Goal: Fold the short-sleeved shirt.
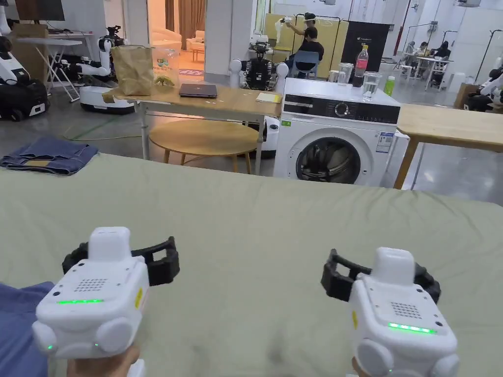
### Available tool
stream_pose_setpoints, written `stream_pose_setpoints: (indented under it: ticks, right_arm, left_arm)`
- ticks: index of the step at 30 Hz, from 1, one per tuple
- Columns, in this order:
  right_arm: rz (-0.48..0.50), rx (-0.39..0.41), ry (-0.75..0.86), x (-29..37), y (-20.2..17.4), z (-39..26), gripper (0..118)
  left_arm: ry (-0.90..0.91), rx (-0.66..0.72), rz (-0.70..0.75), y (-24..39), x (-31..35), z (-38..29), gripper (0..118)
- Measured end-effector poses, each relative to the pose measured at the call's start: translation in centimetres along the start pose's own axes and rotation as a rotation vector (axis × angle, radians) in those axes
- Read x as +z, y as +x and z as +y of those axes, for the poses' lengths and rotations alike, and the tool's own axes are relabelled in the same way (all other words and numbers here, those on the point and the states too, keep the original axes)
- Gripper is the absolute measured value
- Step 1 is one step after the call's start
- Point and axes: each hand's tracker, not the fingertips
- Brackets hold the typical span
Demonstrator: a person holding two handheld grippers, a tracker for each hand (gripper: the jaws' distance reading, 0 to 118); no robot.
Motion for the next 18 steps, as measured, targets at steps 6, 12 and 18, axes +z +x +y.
stream_pose_setpoints:
  ticks: [6, 12, 18]
  right_arm:
    - [-0.065, 1.062, 0.18, -0.1, -4.7, -3.3, 118]
    - [-0.067, 1.251, 0.263, 0.7, -4.6, -4.7, 118]
    - [0.017, 0.534, 0.043, 1.3, -2.7, -0.7, 118]
  left_arm:
    - [0.06, -0.964, 0.141, 4.7, -0.4, -2.6, 118]
    - [0.144, -1.297, 0.146, 4.8, 0.0, -4.9, 117]
    - [0.045, -0.583, 0.06, 3.6, 0.3, -1.5, 117]
